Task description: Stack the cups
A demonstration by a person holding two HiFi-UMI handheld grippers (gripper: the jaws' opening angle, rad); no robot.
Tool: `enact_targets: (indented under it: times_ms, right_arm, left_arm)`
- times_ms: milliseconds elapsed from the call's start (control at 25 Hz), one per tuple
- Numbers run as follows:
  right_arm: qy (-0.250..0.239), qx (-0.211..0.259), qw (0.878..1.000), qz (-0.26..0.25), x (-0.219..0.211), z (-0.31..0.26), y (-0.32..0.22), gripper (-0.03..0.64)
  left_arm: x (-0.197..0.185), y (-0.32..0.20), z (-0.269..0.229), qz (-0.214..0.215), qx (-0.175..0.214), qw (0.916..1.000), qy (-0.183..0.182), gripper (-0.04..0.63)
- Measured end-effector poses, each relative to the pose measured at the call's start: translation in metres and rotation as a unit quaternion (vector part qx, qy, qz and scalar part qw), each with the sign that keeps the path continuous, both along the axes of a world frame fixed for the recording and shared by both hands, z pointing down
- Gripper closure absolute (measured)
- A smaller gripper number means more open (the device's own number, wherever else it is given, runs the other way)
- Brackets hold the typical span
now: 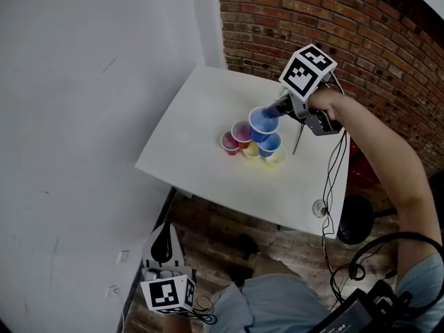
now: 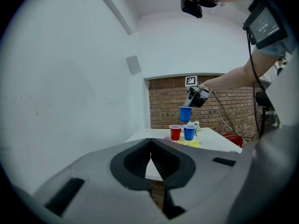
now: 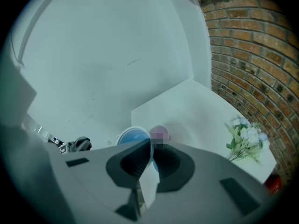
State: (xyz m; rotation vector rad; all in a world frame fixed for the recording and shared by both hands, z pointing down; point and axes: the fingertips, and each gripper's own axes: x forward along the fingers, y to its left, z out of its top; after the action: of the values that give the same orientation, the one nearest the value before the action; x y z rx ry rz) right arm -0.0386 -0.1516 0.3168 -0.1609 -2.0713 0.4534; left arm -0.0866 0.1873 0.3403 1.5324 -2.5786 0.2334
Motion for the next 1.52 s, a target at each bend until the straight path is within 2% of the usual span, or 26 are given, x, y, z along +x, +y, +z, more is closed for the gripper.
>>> enact_targets:
  times_ms: [760, 1520]
  right_arm:
    - [0.009, 0.0, 1.0, -0.006, -0.007, 0.016, -0.004, 0.588]
    - [0.009, 0.019, 1.0, -0.008, -0.009, 0.022, -0.009, 0.577]
  left_arm:
    - [-0.006, -0.006, 0.007, -0.002, -0.004, 1.0, 0.007, 0.586]
    - [-0.007, -0.003, 0.01, -0.004, -0.003, 1.0, 0.008, 0.586]
